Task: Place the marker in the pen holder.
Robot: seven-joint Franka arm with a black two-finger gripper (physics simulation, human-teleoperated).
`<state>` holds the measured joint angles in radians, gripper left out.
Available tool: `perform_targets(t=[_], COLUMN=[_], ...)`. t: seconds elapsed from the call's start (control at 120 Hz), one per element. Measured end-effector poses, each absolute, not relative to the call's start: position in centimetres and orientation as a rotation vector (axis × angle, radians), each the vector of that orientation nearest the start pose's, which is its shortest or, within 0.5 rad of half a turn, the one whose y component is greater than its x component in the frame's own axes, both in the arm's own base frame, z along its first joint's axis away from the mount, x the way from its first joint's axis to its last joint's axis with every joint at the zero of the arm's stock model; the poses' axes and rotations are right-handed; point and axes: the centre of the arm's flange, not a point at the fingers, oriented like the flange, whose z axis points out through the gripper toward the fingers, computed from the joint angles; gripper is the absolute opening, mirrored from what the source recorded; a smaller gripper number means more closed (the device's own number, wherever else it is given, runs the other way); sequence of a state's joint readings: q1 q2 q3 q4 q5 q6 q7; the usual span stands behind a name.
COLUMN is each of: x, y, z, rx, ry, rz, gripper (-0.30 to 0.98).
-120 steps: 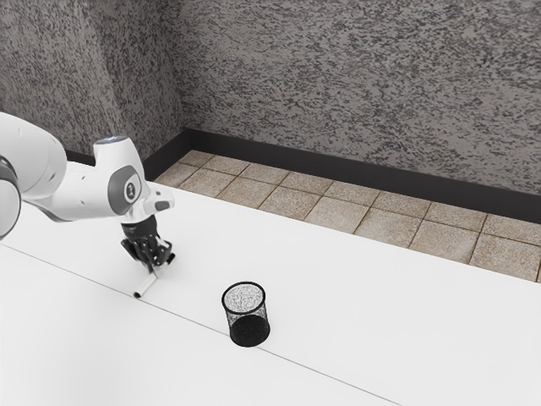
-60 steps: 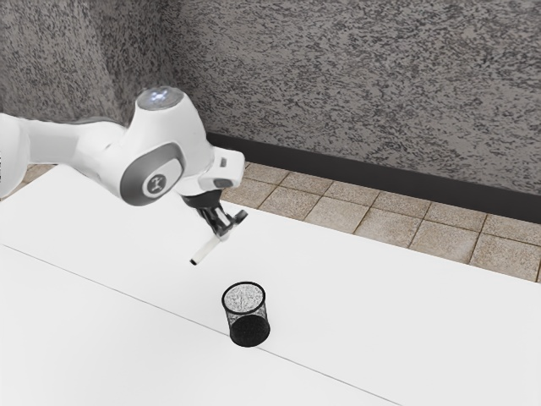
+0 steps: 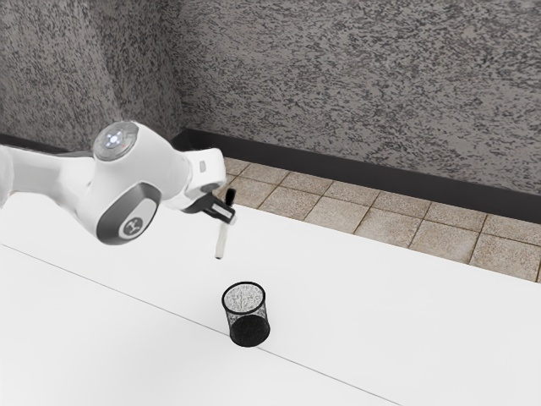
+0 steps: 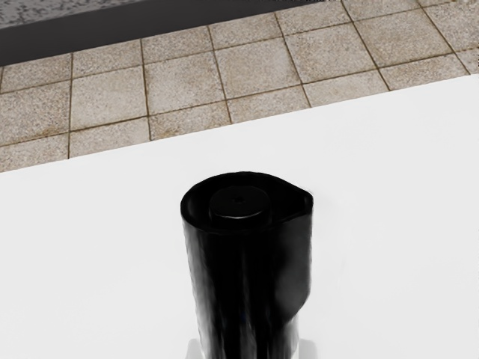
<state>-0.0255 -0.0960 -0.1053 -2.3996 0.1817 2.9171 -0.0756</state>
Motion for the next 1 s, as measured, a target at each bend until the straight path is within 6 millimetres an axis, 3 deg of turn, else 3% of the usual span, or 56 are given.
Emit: perform_targets(t=[0.183, 0.5, 0.65, 0.85, 1.0], x=[52.9, 52.9, 52.7, 51.3, 47.9], y=[-8.2, -10.0, -11.2, -15.4, -19.5], z=[39.4, 39.1, 37.9, 38.0, 39.0], rx=[-2.994, -3.045, -3.081, -3.126, -3.144], ry=[0.227, 0.126, 0.081, 0.107, 0.182], rz=[-0.956, -1.001, -0.967, -0.942, -0.924], gripper=[-0.10, -0.07, -0.06, -0.06, -0.05])
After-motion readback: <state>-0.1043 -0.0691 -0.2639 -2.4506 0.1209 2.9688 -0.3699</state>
